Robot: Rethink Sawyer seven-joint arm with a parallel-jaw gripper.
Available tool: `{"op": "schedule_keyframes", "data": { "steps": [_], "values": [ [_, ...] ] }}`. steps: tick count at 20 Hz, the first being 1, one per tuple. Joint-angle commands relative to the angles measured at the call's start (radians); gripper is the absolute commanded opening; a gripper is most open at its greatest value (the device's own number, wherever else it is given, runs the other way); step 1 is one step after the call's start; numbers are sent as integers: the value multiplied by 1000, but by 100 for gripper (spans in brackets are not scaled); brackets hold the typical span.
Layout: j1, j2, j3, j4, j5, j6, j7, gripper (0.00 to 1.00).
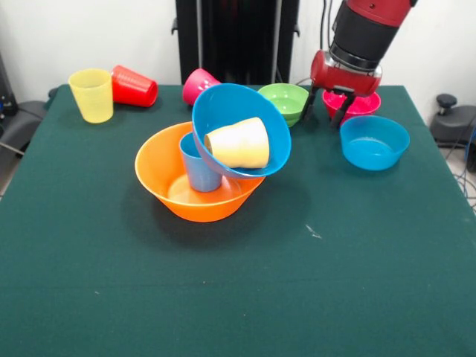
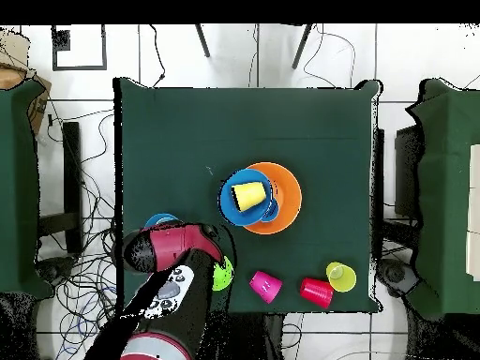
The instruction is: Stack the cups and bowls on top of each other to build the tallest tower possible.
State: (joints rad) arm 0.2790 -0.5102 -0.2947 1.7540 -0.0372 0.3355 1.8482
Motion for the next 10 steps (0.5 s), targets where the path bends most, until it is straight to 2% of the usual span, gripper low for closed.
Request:
{"op": "schedule_keyframes", "data": {
  "steps": [1, 10],
  "values": [
    [13, -26, 49, -29, -2, 126, 105, 100],
    [28, -16, 36, -28, -12, 123, 115, 100]
  ]
}}
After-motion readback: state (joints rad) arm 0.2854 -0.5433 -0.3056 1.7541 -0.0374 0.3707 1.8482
